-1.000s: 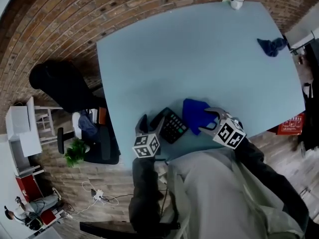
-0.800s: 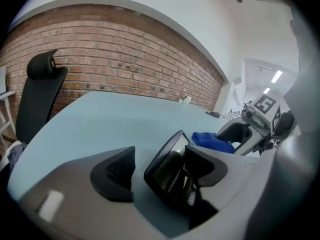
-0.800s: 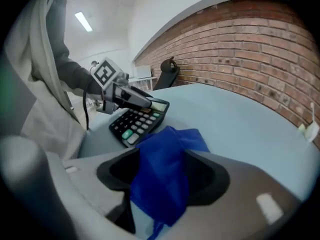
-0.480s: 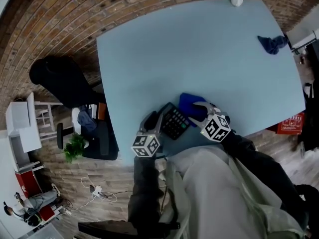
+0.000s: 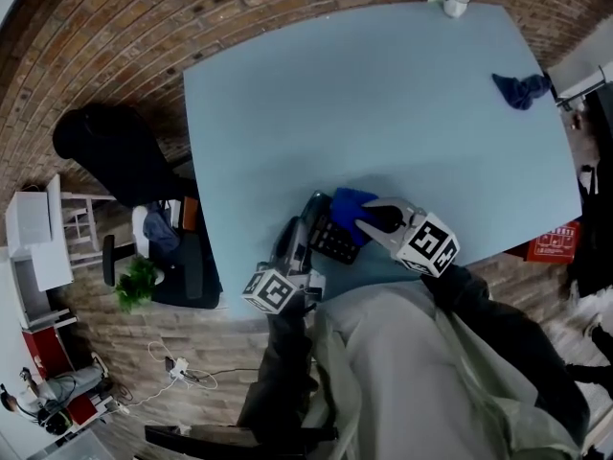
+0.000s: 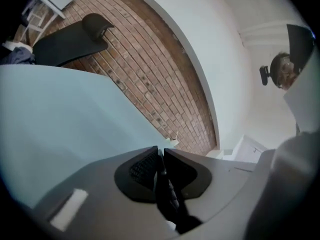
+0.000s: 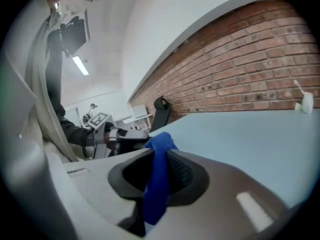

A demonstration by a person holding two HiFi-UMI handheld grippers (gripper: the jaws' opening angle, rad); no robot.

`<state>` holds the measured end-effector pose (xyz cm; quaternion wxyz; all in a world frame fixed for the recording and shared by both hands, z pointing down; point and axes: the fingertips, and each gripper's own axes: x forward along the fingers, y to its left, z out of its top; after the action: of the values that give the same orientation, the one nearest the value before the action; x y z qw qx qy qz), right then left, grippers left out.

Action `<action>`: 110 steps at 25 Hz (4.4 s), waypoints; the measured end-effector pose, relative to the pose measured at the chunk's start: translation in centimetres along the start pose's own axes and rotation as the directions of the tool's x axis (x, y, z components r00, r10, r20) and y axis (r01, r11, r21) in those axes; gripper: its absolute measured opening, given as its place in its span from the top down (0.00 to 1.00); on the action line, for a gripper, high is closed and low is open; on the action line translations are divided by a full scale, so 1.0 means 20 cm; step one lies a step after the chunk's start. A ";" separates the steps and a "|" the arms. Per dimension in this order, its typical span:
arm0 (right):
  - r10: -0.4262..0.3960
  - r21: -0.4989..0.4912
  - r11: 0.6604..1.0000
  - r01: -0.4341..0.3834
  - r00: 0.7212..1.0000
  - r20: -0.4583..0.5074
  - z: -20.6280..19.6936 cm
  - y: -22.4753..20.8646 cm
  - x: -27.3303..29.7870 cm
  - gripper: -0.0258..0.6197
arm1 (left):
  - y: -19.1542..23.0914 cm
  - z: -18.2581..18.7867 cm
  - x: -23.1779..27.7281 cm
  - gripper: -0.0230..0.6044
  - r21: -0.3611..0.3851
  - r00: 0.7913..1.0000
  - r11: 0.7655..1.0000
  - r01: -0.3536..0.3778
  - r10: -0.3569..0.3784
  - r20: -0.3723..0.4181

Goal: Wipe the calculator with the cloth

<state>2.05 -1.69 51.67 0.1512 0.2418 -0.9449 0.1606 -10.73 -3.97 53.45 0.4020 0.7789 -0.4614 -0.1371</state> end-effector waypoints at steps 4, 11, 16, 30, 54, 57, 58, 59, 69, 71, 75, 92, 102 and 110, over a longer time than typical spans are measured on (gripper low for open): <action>0.193 -0.171 0.963 -0.208 0.976 -0.102 0.13 0.39 0.04 0.85 | -0.19 0.13 0.02 0.89 -0.037 0.996 0.999 0.025 -0.022 0.086; -0.041 -0.236 0.971 0.047 0.999 0.030 0.46 0.05 -0.09 0.85 | -0.48 0.29 -0.02 0.89 0.020 0.981 0.992 0.126 -0.128 0.144; -0.018 -0.338 0.941 0.004 0.999 -0.038 0.54 0.17 -0.11 0.85 | -0.55 0.34 -0.02 0.89 0.040 0.976 0.994 0.106 -0.111 0.188; -0.029 -0.453 0.891 0.017 0.999 -0.019 0.82 0.25 -0.10 0.86 | -0.78 0.42 -0.06 0.89 0.161 0.959 0.973 0.166 -0.197 0.202; 0.448 0.168 0.841 -0.514 0.836 0.316 0.95 -0.04 -0.20 0.87 | -0.87 0.55 -0.17 0.89 0.204 0.882 0.912 0.357 -0.401 0.247; 0.547 0.286 0.519 -0.805 0.570 0.613 0.92 0.02 -0.29 0.87 | -0.82 0.60 -0.18 0.89 0.066 0.853 0.911 0.407 -0.405 0.329; 0.533 0.292 0.452 -0.843 0.518 0.669 0.89 0.04 -0.31 0.87 | -0.81 0.61 -0.18 0.89 0.028 0.848 0.911 0.411 -0.394 0.353; 0.515 0.292 0.426 -0.857 0.494 0.700 0.85 0.06 -0.33 0.87 | -0.79 0.61 -0.17 0.89 0.001 0.849 0.913 0.408 -0.379 0.368; 0.527 0.273 0.496 -0.824 0.536 0.659 0.77 0.20 -0.51 0.87 | -0.78 0.62 -0.14 0.89 -0.220 0.785 0.792 0.570 -0.445 0.431; 0.414 0.282 0.485 -0.827 0.502 0.759 0.82 0.07 -0.45 0.87 | -0.82 0.58 -0.10 0.89 -0.286 0.756 0.726 0.626 -0.474 0.453; 0.200 0.195 0.236 -0.952 0.244 0.949 0.90 -0.03 -0.41 0.87 | -0.79 0.57 -0.05 0.89 -0.387 0.721 0.633 0.670 -0.429 0.545; 0.465 0.241 0.389 -0.889 0.415 0.782 0.86 0.42 -0.28 0.87 | -0.71 0.75 -0.10 0.89 -0.373 0.694 0.653 0.659 -0.336 0.637; 0.203 0.260 0.583 -0.770 0.447 0.871 0.97 -0.01 -0.38 0.87 | -0.96 0.65 -0.08 0.89 -0.251 0.696 0.672 0.697 -0.549 0.462; 0.388 0.307 0.290 -0.906 0.405 0.828 0.87 0.16 -0.15 0.87 | -0.98 0.60 -0.05 0.89 -0.341 0.685 0.601 0.723 -0.559 0.468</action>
<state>-0.77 -4.43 34.09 -0.3613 -0.1255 -0.7857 0.4861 -6.33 -4.13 30.88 0.4325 0.7279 -0.1511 -0.5101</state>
